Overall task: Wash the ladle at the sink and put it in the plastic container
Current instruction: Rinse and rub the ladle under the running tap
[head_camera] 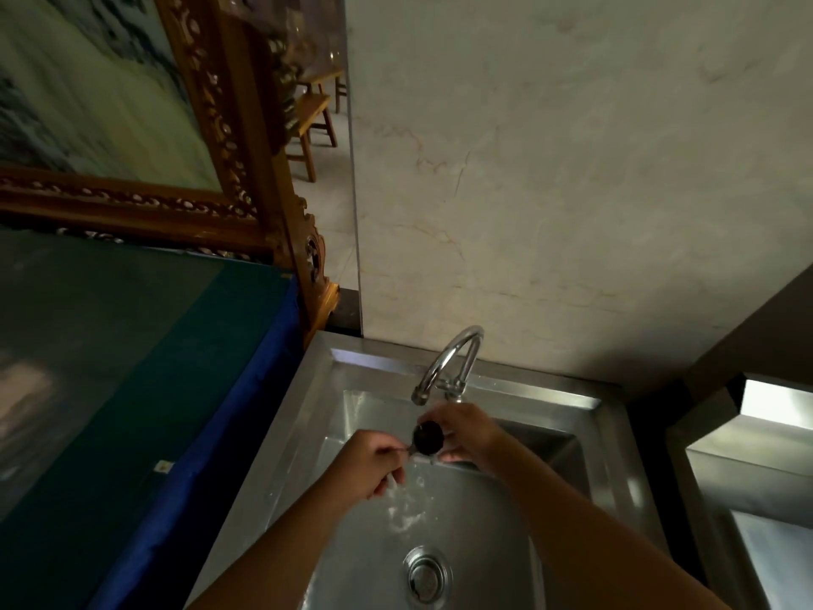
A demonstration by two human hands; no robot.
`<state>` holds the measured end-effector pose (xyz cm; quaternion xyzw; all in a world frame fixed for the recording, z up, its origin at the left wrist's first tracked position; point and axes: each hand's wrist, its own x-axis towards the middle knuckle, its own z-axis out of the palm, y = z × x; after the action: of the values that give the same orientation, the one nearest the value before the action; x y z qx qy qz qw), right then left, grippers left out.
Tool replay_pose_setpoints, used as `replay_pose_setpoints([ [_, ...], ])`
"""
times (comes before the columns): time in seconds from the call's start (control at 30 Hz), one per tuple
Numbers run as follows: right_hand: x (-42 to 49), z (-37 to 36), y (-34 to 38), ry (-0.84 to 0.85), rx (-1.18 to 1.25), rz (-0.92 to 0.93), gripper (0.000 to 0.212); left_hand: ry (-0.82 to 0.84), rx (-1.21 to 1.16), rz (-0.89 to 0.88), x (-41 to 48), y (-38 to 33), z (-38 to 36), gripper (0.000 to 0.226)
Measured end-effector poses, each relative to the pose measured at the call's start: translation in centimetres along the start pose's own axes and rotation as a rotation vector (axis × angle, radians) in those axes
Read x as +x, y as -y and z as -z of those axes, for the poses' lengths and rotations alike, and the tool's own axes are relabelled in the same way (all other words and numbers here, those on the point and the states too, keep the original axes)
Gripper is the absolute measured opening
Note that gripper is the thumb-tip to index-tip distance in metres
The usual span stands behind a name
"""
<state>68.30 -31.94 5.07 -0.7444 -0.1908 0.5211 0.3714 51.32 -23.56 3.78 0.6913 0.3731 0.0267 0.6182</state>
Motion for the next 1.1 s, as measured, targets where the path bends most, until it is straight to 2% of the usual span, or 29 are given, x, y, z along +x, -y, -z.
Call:
replay_pose_setpoints([
  [0.27, -8.1, 0.9, 0.4, 0.094, 0.262, 0.115, 0.032, 0.016, 0.145, -0.091, -4.8, -3.4, 0.9, 0.011],
  [0.47, -12.5, 1.0, 1.7, 0.131, 0.367, 0.26, 0.026, 0.032, 0.129, -0.162, -8.2, -6.0, 2.1, 0.009],
  [0.57, -15.4, 0.2, 2.4, 0.104, 0.371, 0.307, 0.016, 0.033, 0.136, -0.205, -10.3, -7.3, 3.0, 0.008],
  [0.83, -22.4, -2.2, 3.4, 0.019, 0.365, 0.456, 0.02, 0.029, 0.226, -0.346, -15.0, -9.9, 4.4, 0.007],
  [1.1, -25.3, -2.9, 2.6, -0.001, 0.412, 0.578, 0.021, -0.004, 0.281, -0.444, -18.3, -11.5, 4.4, 0.007],
])
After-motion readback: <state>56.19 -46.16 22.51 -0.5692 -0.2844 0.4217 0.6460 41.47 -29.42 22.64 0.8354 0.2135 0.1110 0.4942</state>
